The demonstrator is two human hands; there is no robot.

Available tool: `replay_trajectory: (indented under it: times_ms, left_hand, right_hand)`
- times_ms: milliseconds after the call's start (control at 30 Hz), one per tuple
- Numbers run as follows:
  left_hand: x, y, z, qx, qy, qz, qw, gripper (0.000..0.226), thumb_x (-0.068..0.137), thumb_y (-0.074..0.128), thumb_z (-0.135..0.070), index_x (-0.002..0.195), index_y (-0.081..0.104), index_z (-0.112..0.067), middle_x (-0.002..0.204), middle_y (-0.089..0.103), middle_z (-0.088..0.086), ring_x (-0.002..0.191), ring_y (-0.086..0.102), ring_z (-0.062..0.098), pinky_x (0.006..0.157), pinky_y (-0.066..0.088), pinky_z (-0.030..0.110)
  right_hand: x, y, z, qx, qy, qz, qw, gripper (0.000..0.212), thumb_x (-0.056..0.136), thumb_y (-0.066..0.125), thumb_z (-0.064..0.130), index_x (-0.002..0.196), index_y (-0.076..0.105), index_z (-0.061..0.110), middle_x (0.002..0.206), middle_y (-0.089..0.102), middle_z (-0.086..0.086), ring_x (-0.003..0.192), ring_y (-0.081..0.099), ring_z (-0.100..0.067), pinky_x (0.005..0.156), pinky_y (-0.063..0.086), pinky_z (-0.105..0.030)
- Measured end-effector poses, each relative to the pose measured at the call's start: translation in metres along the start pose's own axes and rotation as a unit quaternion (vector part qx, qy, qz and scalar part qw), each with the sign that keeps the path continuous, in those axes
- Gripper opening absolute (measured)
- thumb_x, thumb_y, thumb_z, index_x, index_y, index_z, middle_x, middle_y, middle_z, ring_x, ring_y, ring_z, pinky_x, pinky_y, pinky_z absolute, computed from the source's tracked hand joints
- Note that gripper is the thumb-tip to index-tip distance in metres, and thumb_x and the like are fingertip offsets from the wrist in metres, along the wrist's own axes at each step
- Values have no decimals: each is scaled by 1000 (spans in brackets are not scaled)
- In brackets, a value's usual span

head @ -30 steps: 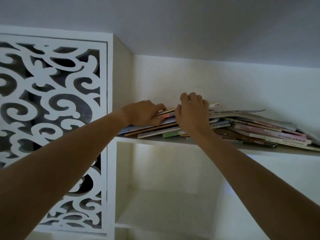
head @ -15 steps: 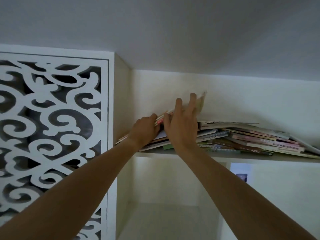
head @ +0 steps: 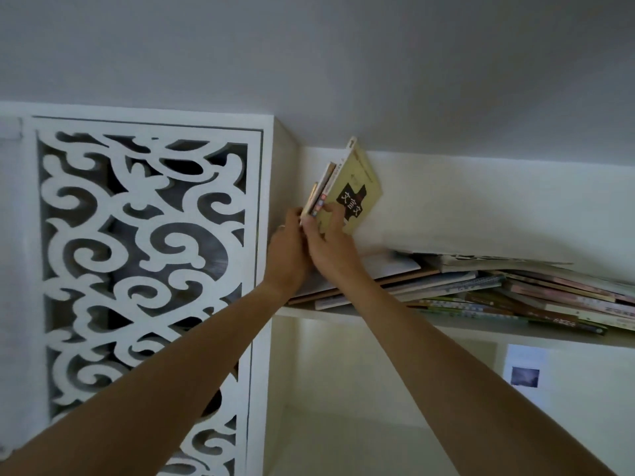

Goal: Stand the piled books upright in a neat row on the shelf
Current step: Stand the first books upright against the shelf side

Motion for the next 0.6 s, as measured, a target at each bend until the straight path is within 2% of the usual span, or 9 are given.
replay_trajectory:
  times_ms: [67, 133, 200, 267, 300, 433, 467, 533, 600]
  left_hand:
    - [-5, 5, 14, 36, -24, 39, 998, 35, 99, 69, -24, 121, 52, -4, 98, 70, 5, 76, 67, 20, 52, 44, 10]
    - [-13, 12, 26, 33, -51, 52, 997, 34, 100, 66, -26, 119, 51, -4, 101, 72, 10, 78, 68, 25, 55, 41, 12]
    - [-18, 15, 32, 17, -70, 35, 997, 38, 100, 63, -36, 120, 49, -6, 101, 72, 10, 77, 69, 24, 58, 52, 24]
    - [-16, 15, 25, 23, -39, 3, 999, 45, 100, 56, -47, 123, 45, -11, 100, 71, 10, 77, 72, 26, 61, 61, 41]
    - [-14, 13, 18, 33, -13, -15, 999, 44, 100, 52, -49, 123, 44, -12, 100, 71, 9, 76, 72, 26, 61, 62, 44]
    - [-3, -1, 10, -5, -1, -104, 995, 31, 104, 55, -35, 120, 45, -9, 100, 66, 8, 79, 68, 22, 65, 62, 45]
    - [-3, -4, 12, -21, -2, -117, 993, 30, 105, 56, -29, 122, 45, -7, 103, 65, 8, 82, 68, 20, 69, 62, 42]
    - [-7, -5, 13, -15, 5, -125, 992, 34, 104, 59, -20, 129, 46, -1, 110, 64, 10, 88, 66, 17, 75, 60, 30]
    - [-9, -4, 13, 20, 7, -128, 992, 39, 102, 64, -17, 131, 47, 3, 113, 63, 15, 91, 65, 19, 74, 53, 23]
  right_hand:
    - [6, -5, -8, 45, 43, -39, 997, 50, 105, 43, 52, 141, 24, 23, 98, 63, 7, 84, 65, -13, 67, 44, -22]
    - [11, -9, -16, 65, 63, -75, 993, 61, 102, 48, 56, 142, 20, 19, 109, 68, -4, 87, 65, -21, 69, 44, -24]
    - [13, -10, -21, 56, 60, -88, 993, 70, 99, 54, 57, 146, 19, 19, 114, 68, -7, 87, 65, -22, 70, 46, -25]
    - [15, -9, -19, 31, 30, -69, 997, 72, 97, 60, 54, 146, 22, 19, 112, 68, -5, 89, 68, -22, 64, 46, -21]
    - [16, -8, -14, 17, 8, -51, 999, 71, 96, 62, 53, 145, 23, 19, 113, 68, -3, 91, 69, -21, 62, 47, -17]
    - [30, 9, 9, -9, -52, 35, 998, 64, 100, 59, 48, 142, 22, 18, 124, 63, -3, 91, 65, -15, 63, 47, -6]
    - [34, 17, 12, -17, -59, 58, 996, 64, 101, 57, 48, 144, 19, 18, 129, 62, -7, 92, 64, -15, 67, 49, -9]
    - [36, 31, 12, -34, -56, 84, 994, 65, 103, 50, 50, 148, 13, 19, 136, 60, -13, 95, 63, -19, 80, 56, -25]
    - [35, 35, 5, -48, -35, 91, 994, 69, 104, 45, 53, 151, 9, 18, 140, 58, -16, 101, 65, -24, 91, 57, -37]
Point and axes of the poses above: each hand's wrist, its own x-axis towards the middle knuckle, its own y-axis out of the palm, z = x × y, the point moved 9 cm from there along x, towards the middle knuckle
